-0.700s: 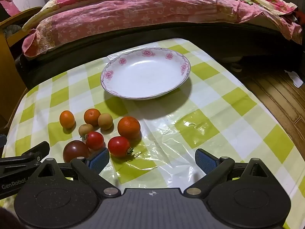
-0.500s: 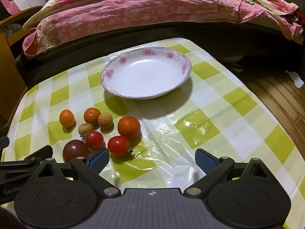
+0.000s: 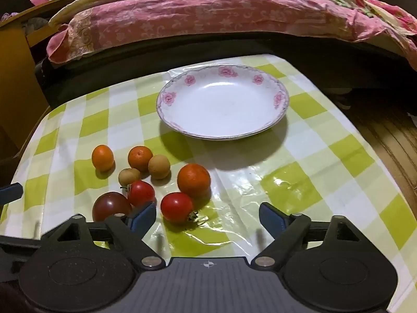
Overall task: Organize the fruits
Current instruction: 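Grasp the dark brown tomato with the left tool while the right tool grasps a red cherry tomato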
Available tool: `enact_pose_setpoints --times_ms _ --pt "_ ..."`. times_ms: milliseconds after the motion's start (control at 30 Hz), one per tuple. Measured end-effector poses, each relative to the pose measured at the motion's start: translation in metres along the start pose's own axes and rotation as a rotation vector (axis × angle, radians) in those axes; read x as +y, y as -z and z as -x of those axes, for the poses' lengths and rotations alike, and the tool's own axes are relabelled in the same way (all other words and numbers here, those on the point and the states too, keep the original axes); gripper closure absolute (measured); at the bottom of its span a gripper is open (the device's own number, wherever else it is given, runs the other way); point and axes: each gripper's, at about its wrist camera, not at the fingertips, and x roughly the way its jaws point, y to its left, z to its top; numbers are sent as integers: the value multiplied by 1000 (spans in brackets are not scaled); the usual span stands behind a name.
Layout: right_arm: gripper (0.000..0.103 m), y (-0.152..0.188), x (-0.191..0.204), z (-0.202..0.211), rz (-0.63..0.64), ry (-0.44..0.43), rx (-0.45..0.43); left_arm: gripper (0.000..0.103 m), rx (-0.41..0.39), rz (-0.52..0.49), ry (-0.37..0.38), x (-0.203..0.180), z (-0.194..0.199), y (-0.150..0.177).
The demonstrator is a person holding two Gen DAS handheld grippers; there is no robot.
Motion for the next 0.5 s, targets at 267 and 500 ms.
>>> enact_pose_setpoints --times_ms 267,500 --pt "47 -3 3 -10 23 -51 40 0 -17 -48 41 -10 -5 -1" --pt "69 -3 6 -10 46 -114 74 0 -25 -65 100 -17 -15 -2"
